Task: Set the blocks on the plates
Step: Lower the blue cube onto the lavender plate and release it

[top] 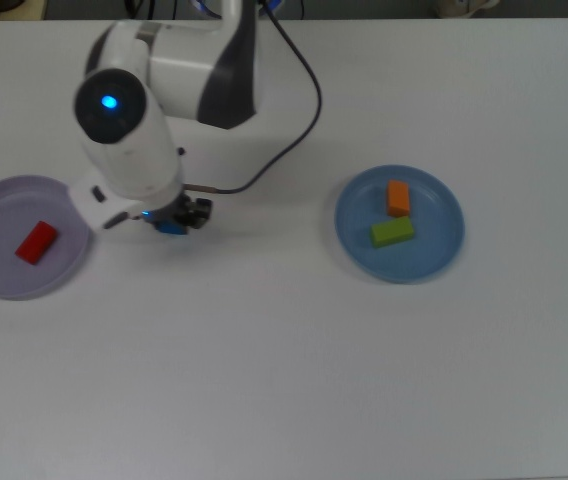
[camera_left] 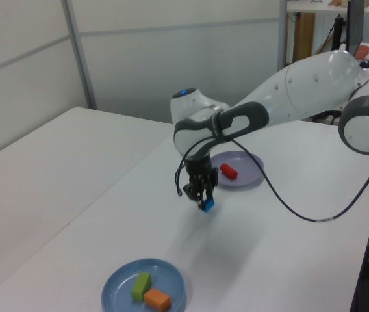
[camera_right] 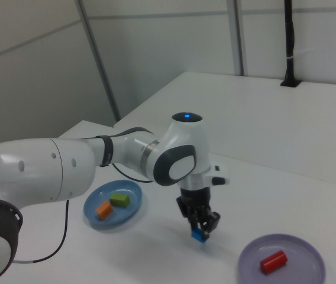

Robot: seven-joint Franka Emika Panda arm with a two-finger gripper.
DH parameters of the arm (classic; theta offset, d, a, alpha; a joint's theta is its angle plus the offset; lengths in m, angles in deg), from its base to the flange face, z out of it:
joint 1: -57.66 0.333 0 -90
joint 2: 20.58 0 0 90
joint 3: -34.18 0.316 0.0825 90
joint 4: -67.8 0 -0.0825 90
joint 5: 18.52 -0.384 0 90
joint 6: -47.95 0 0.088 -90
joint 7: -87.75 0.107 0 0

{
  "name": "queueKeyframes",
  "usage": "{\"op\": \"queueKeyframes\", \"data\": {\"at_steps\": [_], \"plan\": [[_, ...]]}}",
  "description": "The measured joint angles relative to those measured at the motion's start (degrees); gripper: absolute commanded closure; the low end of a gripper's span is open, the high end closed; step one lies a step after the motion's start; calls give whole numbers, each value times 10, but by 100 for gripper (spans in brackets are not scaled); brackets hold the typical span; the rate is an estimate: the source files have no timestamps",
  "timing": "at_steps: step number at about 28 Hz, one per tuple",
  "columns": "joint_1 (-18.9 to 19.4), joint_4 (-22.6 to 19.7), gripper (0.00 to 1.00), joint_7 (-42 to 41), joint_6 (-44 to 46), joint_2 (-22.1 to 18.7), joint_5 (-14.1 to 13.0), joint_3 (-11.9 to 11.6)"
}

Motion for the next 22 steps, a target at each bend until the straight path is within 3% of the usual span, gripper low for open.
{"op": "queueKeyframes", "data": {"at_steps": [9, 15, 16, 18, 21, 22], "plan": [[-32, 16, 100, -99, 0, -16, 2, -73], [-48, 14, 95, -121, 0, -12, 2, -86], [-51, 14, 90, -123, 0, -11, 2, -86], [-57, 14, 72, -129, 0, -8, 2, -86], [-65, 14, 57, -136, -8, -5, 2, -86], [-66, 14, 43, -136, -13, -4, 2, -86]]}}
